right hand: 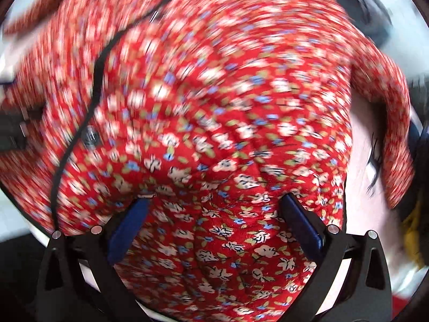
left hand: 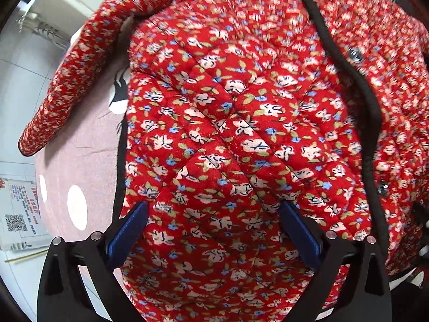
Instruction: Fold large clothes
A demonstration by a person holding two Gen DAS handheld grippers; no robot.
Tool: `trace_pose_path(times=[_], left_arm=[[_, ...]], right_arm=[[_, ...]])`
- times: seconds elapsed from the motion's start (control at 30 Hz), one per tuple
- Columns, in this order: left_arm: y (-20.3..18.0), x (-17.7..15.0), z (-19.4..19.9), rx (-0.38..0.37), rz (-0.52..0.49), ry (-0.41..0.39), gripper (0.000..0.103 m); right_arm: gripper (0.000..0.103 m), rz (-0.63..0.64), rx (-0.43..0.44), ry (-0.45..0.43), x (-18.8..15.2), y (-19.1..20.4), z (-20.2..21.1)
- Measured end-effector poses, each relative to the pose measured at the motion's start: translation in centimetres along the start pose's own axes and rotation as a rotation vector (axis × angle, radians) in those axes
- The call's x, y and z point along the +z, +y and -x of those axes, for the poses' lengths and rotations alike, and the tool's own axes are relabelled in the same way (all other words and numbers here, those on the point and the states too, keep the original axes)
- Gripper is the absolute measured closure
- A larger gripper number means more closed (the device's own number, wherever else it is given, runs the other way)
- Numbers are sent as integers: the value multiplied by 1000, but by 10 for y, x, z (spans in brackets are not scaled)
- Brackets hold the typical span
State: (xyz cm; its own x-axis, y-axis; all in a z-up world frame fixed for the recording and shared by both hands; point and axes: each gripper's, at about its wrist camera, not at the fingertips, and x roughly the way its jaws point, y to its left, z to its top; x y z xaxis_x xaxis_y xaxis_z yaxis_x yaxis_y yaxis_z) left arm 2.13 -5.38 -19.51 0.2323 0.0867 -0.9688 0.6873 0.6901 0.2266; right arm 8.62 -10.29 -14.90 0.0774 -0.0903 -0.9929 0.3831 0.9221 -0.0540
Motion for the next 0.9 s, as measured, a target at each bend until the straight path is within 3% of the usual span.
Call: trace_pose_path(times=[0.17,0.47,0.7,0.83,0.9], left_arm=[[2,-9,16,-21,30,-17,7],[1,-6,18,-24,11,-11,7],[-4,-8,24,-25,-22,-16,7],[-13,-12,27,-18,-40,-10,7],[-16,-14,29,-13,-50,-12,7]], right_arm=[[5,-348,154,-125,-12,-66,30],[5,-853,220,-215,-53,-186,25],[5,-1232,210,-413,-92,-272,19],[6,-1469,254,-471,-116,-306,3],[12,-1582,277,-493,-127,-320,-6]])
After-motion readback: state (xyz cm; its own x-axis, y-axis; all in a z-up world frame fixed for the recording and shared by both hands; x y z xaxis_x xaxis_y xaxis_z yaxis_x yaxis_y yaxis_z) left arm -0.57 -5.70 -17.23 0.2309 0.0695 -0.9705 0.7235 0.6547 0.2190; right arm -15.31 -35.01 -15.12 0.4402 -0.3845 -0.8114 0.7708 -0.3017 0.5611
